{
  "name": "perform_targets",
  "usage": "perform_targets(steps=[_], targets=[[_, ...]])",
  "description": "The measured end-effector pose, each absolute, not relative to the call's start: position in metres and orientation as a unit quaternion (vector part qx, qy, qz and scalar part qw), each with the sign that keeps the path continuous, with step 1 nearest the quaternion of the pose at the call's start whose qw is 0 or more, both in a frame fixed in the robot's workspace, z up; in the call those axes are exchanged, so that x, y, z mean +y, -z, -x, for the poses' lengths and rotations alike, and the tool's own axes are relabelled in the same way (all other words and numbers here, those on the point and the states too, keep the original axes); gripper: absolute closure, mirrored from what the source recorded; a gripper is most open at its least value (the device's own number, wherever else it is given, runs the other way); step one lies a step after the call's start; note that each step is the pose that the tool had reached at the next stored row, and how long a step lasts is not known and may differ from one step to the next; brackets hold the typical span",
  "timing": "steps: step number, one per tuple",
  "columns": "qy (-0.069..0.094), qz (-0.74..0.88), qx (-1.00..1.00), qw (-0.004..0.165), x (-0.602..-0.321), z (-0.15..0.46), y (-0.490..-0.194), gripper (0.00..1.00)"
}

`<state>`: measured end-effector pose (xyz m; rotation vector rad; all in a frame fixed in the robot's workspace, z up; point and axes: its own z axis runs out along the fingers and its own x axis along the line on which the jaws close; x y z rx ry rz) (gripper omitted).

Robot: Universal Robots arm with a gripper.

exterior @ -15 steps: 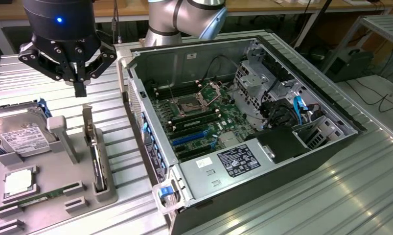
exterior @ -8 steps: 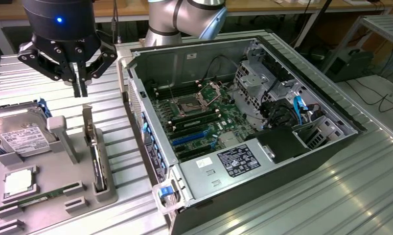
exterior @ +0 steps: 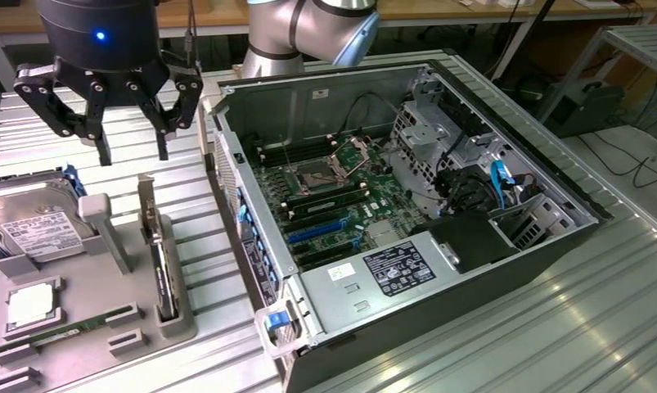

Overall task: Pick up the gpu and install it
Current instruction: 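Pick up the gpu and move the gpu toward the slot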

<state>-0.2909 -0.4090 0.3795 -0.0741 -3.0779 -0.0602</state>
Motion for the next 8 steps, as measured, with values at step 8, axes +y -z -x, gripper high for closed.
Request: perform_targets(steps=[8], targets=[[0.017, -0.041, -0.999, 0.027, -0.4117, 0.2909, -0.3776, 0.34]])
